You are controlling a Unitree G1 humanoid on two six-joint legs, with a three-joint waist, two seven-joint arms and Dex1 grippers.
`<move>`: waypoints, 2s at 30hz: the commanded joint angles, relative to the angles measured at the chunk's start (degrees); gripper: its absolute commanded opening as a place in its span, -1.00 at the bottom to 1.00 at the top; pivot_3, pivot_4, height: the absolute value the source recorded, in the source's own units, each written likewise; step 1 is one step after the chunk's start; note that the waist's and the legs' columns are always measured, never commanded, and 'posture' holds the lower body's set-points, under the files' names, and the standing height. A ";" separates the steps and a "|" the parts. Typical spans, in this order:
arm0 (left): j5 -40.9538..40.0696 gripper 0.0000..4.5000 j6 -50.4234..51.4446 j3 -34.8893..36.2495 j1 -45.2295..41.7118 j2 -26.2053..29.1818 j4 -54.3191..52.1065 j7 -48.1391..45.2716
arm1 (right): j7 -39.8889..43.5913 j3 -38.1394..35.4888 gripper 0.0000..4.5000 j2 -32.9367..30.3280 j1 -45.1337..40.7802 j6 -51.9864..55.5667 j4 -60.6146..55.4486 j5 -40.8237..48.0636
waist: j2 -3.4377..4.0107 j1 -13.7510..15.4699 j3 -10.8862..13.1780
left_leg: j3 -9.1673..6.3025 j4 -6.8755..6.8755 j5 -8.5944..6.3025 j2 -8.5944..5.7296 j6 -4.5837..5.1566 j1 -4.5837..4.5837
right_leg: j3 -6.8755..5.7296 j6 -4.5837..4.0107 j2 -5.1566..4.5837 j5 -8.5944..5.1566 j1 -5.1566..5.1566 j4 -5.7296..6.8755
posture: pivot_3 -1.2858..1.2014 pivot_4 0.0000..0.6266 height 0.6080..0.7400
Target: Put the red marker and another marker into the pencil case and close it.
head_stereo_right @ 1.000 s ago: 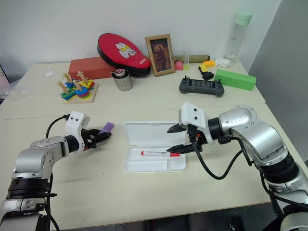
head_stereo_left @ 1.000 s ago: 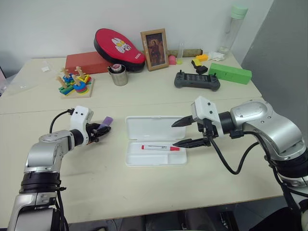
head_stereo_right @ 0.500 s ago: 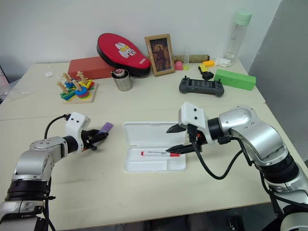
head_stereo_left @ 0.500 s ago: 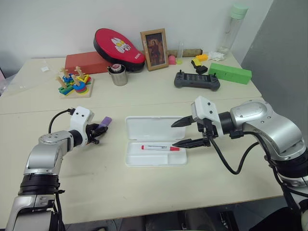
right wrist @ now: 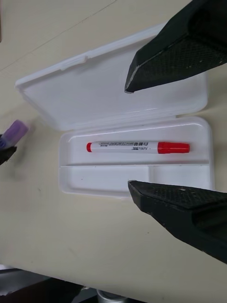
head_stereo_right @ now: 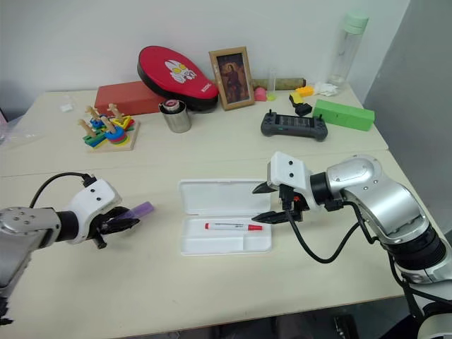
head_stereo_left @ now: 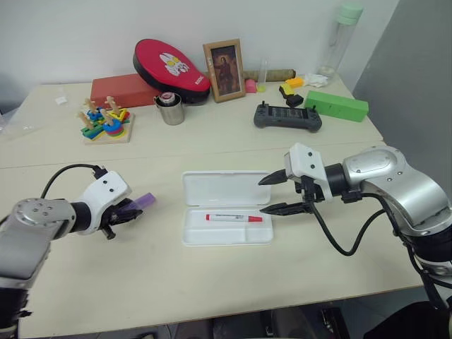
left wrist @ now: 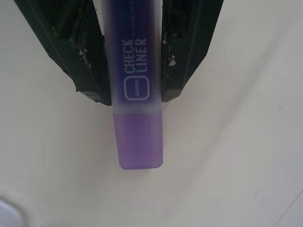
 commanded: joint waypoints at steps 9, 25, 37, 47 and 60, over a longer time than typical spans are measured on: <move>-9.74 -0.46 -0.88 3.29 -1.71 3.67 -15.93 -11.02 | 1.76 -0.68 0.38 -2.64 1.07 -2.58 -0.44 -2.07 | 0.00 0.62 0.01 | 0.04 0.01 0.00 0.01 0.00 0.00 | 0.00 0.02 0.02 -0.01 0.00 0.00 | 0.03 -0.52 1.00; -1.53 -0.46 -6.16 -21.42 -16.56 -9.39 -12.33 -8.05 | 1.45 -0.54 0.38 -1.35 1.02 -1.82 -0.69 -2.95 | 0.00 0.63 0.01 | 0.04 0.09 0.00 0.01 0.01 -0.01 | 0.07 0.02 0.08 0.01 0.02 0.02 | 0.03 -0.52 1.00; 2.22 -0.46 -7.53 -27.31 -19.07 -12.72 -9.30 -8.23 | 1.10 -0.76 0.38 -1.19 1.23 -1.30 -1.20 -2.76 | 0.00 0.66 0.01 | 0.02 0.14 0.01 0.00 0.01 -0.01 | 0.08 0.03 0.09 0.01 0.04 0.04 | 0.03 -0.52 1.00; 4.21 -0.02 -9.26 -28.75 -20.11 -15.44 -7.62 -7.86 | 0.85 -0.95 0.38 -1.01 1.20 -0.89 -1.46 -2.45 | 0.00 0.65 0.01 | 0.00 0.23 0.00 0.00 0.02 -0.02 | 0.07 0.03 0.09 0.01 0.05 0.05 | 0.03 -0.52 1.00; 1.55 0.99 -7.57 -24.91 -20.04 -14.55 -9.55 -8.62 | 0.24 -1.53 0.38 -1.28 1.12 -0.49 -0.90 -2.45 | 0.00 0.66 0.01 | -0.01 0.39 0.00 0.00 0.02 -0.03 | 0.07 0.06 0.09 0.03 0.11 0.07 | 0.03 -0.52 1.00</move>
